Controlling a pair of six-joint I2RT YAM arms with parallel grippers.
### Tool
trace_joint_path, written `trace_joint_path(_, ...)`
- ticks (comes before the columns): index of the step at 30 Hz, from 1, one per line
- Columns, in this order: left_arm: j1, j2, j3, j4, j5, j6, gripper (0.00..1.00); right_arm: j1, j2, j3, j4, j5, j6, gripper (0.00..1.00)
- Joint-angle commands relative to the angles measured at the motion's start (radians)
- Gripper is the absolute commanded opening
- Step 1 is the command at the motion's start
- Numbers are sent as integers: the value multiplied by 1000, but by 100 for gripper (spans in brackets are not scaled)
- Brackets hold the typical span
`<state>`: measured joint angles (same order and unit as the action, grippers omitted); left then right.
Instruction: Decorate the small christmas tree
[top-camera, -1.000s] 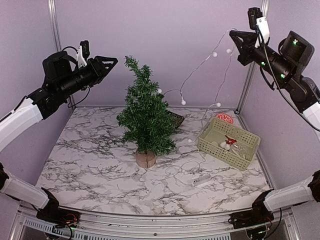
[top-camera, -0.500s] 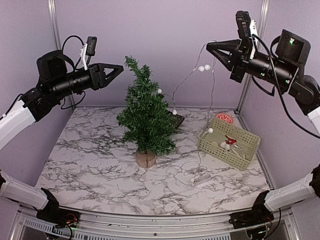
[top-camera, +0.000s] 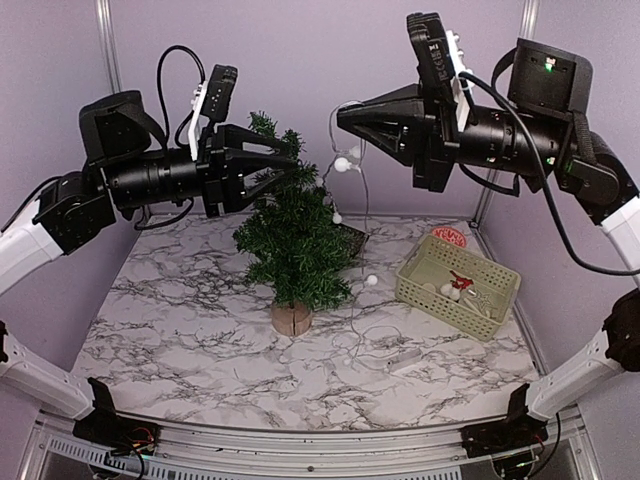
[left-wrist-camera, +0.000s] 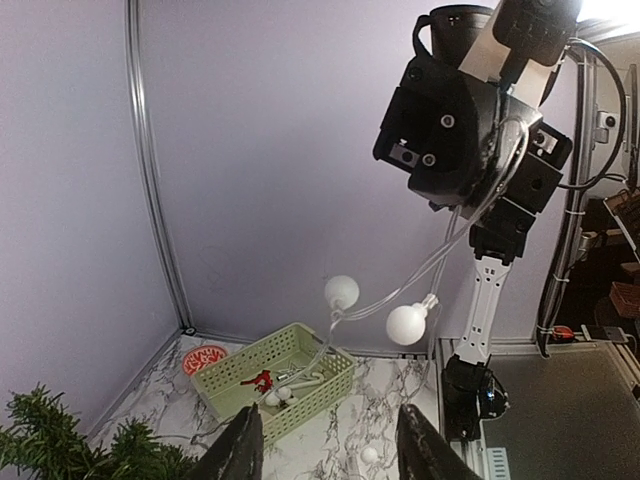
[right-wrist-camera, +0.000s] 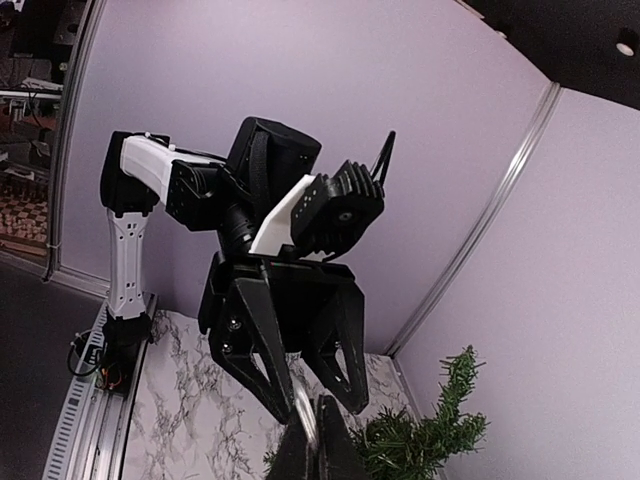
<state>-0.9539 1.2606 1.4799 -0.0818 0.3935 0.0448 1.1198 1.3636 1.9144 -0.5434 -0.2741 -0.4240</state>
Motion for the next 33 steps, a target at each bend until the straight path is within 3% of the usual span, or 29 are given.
trace_joint_path(1,-71,35,55,-4,-12,68,46,25,9,21,-22,23,-20,0)
trace_joint_path(15,-135,54,106,-3,-115,176,35,45,30,-40,-24,17,-3,0)
trace_joint_path(20,-137,42,90,-22,-120,184,17,46,36,-43,-7,12,-7,0)
trace_joint_path(23,-137,16,58,-24,-138,179,0,46,33,-70,10,17,-1,0)
trace_joint_path(26,-137,-11,32,-25,-138,164,0,47,17,-124,56,25,28,2)
trace_joint_path(27,-137,-16,24,-24,-136,156,0,45,6,-149,81,35,41,7)
trace_joint_path(31,-135,-46,-18,-21,-152,122,0,29,-50,-268,181,67,109,48)
trace_joint_path(33,-134,-64,-48,-9,-178,105,0,4,-94,-336,232,72,157,63)
